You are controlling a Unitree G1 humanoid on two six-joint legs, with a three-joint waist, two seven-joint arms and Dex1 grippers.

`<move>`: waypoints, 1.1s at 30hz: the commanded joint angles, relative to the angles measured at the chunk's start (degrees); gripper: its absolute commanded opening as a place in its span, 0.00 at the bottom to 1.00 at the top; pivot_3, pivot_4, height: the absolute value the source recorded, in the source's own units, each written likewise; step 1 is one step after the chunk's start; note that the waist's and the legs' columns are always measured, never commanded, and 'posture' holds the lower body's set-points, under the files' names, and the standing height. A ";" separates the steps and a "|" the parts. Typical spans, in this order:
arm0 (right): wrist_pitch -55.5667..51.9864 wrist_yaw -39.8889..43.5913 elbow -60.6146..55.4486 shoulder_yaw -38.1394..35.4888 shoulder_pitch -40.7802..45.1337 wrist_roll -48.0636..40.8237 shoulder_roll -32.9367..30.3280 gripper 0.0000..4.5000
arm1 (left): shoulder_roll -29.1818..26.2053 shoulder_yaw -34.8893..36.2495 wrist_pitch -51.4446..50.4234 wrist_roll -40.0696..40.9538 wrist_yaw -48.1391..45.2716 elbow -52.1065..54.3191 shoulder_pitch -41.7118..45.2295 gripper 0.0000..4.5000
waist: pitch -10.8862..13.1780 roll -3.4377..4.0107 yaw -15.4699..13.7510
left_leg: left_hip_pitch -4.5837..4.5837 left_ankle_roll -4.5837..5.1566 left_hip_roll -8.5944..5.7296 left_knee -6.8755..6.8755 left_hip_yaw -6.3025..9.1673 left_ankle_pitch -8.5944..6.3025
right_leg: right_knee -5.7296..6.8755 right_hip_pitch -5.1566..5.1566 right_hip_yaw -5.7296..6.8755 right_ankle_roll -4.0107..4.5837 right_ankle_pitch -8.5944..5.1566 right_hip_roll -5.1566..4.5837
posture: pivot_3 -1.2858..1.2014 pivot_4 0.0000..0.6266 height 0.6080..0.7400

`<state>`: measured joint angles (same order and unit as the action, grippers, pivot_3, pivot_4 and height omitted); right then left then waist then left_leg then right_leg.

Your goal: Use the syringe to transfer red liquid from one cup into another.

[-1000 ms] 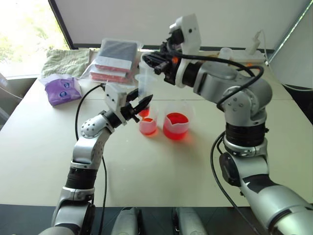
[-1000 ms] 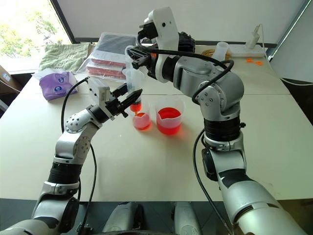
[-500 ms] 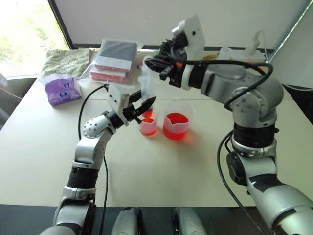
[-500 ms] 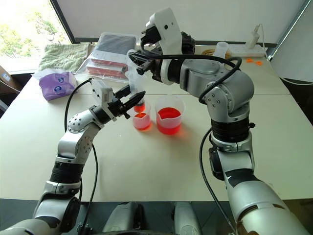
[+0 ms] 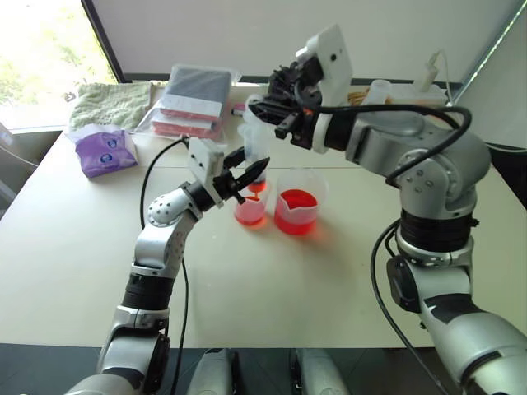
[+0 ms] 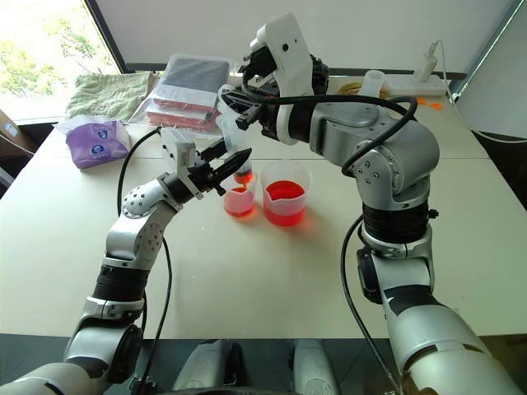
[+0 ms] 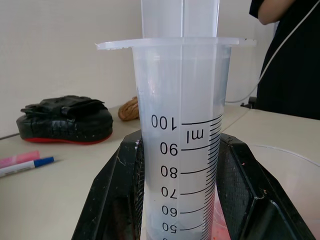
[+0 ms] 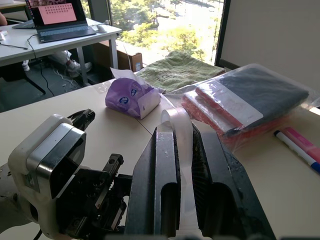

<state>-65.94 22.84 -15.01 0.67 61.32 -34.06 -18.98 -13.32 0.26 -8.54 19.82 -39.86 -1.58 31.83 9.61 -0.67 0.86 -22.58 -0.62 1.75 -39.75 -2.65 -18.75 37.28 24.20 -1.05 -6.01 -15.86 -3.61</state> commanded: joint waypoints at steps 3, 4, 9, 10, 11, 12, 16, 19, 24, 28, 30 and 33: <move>-2.17 2.80 -2.81 2.68 -0.59 -2.97 1.20 0.00 | 0.26 1.45 -0.08 1.83 1.09 2.31 3.61 0.34 | 0.00 0.00 -0.02 | 0.00 0.00 0.00 0.00 0.00 0.00 | 0.00 0.00 0.00 0.00 0.00 0.00 | 0.52 0.24 1.00; -2.39 2.85 -2.86 2.65 -0.59 -3.13 1.26 0.00 | 0.17 1.52 -0.34 2.00 1.10 2.62 3.59 0.34 | 0.00 0.00 -0.03 | 0.00 0.00 0.00 0.00 0.00 0.00 | 0.00 0.00 0.00 0.00 0.00 0.00 | 0.52 0.24 1.00; -3.61 3.66 -3.12 2.59 -0.58 -3.98 1.37 0.00 | -0.46 1.68 -2.85 3.61 0.67 5.20 2.79 0.34 | 0.00 0.00 0.01 | 0.00 0.00 0.00 0.00 0.00 0.00 | 0.00 0.00 0.00 0.00 0.00 0.00 | 0.52 0.24 1.00; -3.74 3.77 -3.13 2.60 -0.58 -4.04 1.39 0.00 | -0.60 1.68 -3.19 3.80 0.60 5.56 2.66 0.34 | 0.00 0.00 0.02 | 0.00 0.00 0.00 0.01 0.00 0.00 | 0.00 0.00 0.00 0.00 0.00 0.00 | 0.52 0.24 1.00; -3.89 3.88 -3.15 2.63 -0.55 -4.05 1.39 0.00 | -0.74 1.75 -3.64 4.06 0.61 5.98 2.50 0.34 | 0.00 0.00 0.02 | 0.00 0.00 0.00 0.01 0.01 0.00 | 0.00 0.00 0.00 0.00 0.00 0.00 | 0.52 0.24 1.00; -4.01 3.97 -3.17 2.63 -0.52 -4.03 1.40 0.00 | -0.86 1.79 -3.95 4.26 0.64 6.28 2.40 0.34 | 0.00 0.00 0.02 | 0.00 0.00 0.00 0.01 0.00 0.00 | 0.00 0.00 0.00 0.00 0.00 0.00 | 0.52 0.24 1.00; -4.57 4.38 -3.09 2.51 -0.38 -4.17 1.50 0.00 | -1.48 2.21 -5.36 5.22 0.60 7.47 1.96 0.34 | 0.00 0.00 0.00 | 0.00 0.00 0.00 0.01 0.00 0.00 | 0.00 0.00 0.00 0.00 0.00 -0.01 | 0.52 0.24 1.00; -4.86 4.81 -2.95 2.53 -0.30 -4.16 1.48 0.00 | -1.98 2.30 -6.16 5.79 0.55 8.23 1.58 0.34 | 0.00 0.00 0.01 | 0.00 0.00 0.00 0.01 0.01 0.00 | 0.00 0.00 0.00 0.00 0.00 -0.01 | 0.52 0.24 1.00; -5.41 5.19 -2.67 2.58 -0.15 -4.05 1.60 0.00 | -3.07 2.91 -7.75 6.97 0.66 9.64 1.10 0.34 | 0.00 0.00 0.02 | 0.00 0.00 0.00 0.02 0.01 0.00 | -0.01 0.00 0.00 0.00 0.00 -0.01 | 0.52 0.24 1.00; -5.51 5.41 -2.55 2.67 -0.23 -4.06 1.65 0.00 | -3.86 3.41 -8.68 7.63 0.70 10.30 0.92 0.34 | 0.00 0.00 0.02 | 0.00 0.00 0.00 0.02 0.01 0.00 | 0.00 0.00 0.00 0.00 0.00 -0.02 | 0.52 0.24 1.00; -5.54 5.51 -2.53 2.78 -0.35 -4.10 1.71 0.00 | -4.31 3.61 -9.17 8.05 0.80 10.72 0.77 0.34 | 0.00 0.00 0.02 | 0.00 0.00 0.00 0.02 0.01 0.00 | -0.01 0.00 0.00 0.00 0.00 -0.02 | 0.52 0.24 1.00; -5.50 5.75 -2.44 2.91 -0.50 -4.09 1.71 0.00 | -4.72 3.75 -9.68 8.42 0.99 11.09 0.74 0.34 | 0.00 0.00 0.02 | 0.00 0.00 0.00 0.02 0.01 0.00 | -0.01 0.01 0.00 0.00 0.00 -0.02 | 0.52 0.24 1.00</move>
<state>-69.60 25.17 -15.86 0.67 61.21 -34.52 -18.68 -17.99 0.88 -19.14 26.35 -40.22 6.14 31.13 9.61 -0.67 0.88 -22.58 -0.62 1.75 -39.73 -2.64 -18.75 37.28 24.21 -1.05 -6.00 -15.86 -3.63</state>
